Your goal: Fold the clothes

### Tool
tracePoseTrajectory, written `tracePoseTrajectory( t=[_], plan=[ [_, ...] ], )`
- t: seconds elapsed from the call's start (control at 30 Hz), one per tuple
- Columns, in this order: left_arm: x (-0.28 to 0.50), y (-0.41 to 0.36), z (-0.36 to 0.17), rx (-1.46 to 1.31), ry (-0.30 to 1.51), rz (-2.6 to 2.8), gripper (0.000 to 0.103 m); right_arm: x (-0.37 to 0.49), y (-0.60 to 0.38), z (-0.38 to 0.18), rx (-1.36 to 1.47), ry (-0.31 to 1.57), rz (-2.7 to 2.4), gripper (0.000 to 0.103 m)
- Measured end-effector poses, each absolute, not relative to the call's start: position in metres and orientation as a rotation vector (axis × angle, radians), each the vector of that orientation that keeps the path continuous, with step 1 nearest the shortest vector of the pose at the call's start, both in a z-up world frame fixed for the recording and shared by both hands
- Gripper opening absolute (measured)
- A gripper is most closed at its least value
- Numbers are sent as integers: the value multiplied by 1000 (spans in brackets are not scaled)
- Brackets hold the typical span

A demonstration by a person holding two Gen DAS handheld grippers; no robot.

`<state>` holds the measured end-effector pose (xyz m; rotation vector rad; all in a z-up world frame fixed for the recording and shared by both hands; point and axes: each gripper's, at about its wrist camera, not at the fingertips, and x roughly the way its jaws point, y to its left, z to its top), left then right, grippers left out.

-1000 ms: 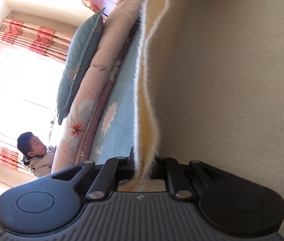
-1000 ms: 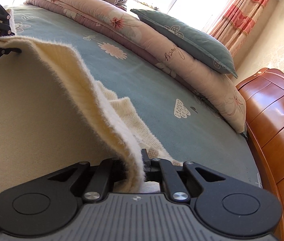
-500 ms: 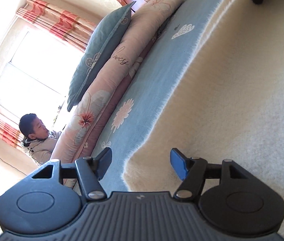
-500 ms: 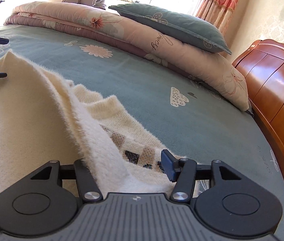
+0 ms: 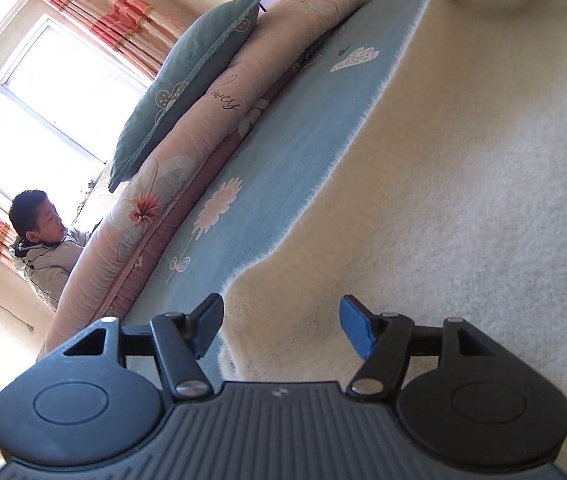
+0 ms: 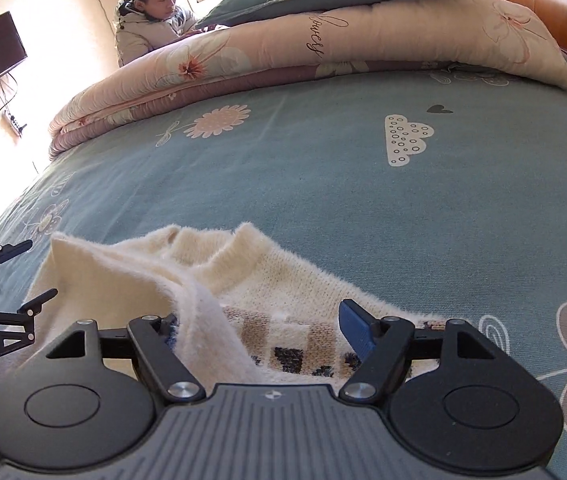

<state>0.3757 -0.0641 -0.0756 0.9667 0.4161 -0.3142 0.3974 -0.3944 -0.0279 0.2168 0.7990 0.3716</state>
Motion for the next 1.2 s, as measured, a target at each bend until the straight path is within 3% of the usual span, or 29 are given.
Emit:
tracePoseTrajectory(
  t=[0.3, 0.43, 0.53, 0.7, 0.73, 0.87, 0.97, 1.13, 1.2],
  plan=[
    [351, -52, -60, 848, 446, -372, 66, 368, -424, 4, 303, 669, 329, 82],
    [326, -54, -63, 861, 428, -457, 68, 345, -419, -12, 169, 700, 285, 63],
    [316, -56, -69, 867, 441, -452, 68, 335, -416, -29, 109, 729, 174, 62],
    [305, -42, -69, 779, 478, -428, 69, 330, -423, -57, 239, 779, 202, 60],
    [303, -38, -68, 749, 492, -427, 69, 329, -422, -62, 238, 784, 196, 57],
    [297, -29, -66, 711, 514, -424, 73, 319, -425, -68, 313, 738, 220, 20],
    [302, -24, -62, 680, 550, -437, 73, 310, -433, -64, 349, 715, 209, 14],
    [328, -21, -50, 593, 564, -438, 73, 314, -445, -70, 368, 779, 152, 21],
    [341, -24, -44, 563, 550, -456, 73, 312, -440, -59, 321, 726, 115, 31]
  ],
)
